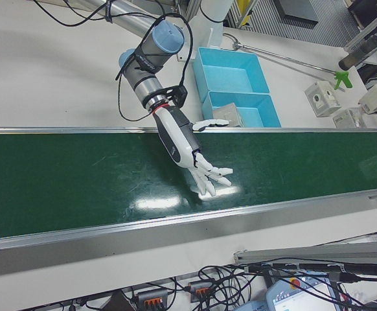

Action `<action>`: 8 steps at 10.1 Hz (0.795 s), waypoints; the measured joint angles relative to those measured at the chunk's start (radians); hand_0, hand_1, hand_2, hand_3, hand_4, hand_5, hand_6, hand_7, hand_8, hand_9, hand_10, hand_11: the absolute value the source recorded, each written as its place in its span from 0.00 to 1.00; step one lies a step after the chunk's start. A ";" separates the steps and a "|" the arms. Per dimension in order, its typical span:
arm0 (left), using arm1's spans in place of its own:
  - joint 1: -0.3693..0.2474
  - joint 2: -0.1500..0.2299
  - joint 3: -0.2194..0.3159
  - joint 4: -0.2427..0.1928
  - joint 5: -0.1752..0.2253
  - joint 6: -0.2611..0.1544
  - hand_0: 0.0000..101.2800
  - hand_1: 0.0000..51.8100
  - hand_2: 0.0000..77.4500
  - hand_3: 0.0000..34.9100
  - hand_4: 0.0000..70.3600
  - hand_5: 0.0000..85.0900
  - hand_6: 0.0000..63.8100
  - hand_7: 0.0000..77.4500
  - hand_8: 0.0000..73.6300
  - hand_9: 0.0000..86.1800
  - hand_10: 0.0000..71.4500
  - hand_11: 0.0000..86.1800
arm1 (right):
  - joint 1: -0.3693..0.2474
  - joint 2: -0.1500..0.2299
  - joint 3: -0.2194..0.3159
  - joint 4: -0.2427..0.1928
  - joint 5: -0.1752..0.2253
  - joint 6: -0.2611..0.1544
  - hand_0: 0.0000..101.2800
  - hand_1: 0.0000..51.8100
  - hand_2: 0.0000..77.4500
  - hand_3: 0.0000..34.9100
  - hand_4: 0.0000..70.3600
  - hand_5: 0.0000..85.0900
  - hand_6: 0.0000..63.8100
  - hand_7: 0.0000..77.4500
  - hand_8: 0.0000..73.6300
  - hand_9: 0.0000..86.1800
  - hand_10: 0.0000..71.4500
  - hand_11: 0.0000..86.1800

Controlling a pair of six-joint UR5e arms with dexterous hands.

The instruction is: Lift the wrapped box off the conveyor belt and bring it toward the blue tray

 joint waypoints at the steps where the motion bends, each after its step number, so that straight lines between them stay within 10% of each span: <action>1: 0.000 0.000 0.000 0.000 0.000 0.000 0.00 0.00 0.01 0.00 0.00 0.01 0.01 0.01 0.01 0.00 0.01 0.01 | 0.000 0.000 -0.002 0.001 -0.001 -0.001 0.48 0.35 0.20 0.00 0.17 0.29 0.12 0.09 0.04 0.05 0.00 0.01; 8: 0.000 0.000 0.000 0.000 0.000 0.000 0.00 0.00 0.01 0.00 0.00 0.01 0.01 0.01 0.01 0.00 0.01 0.01 | -0.003 0.004 -0.032 0.004 0.004 -0.005 0.48 0.32 0.18 0.00 0.17 0.29 0.12 0.09 0.04 0.06 0.00 0.01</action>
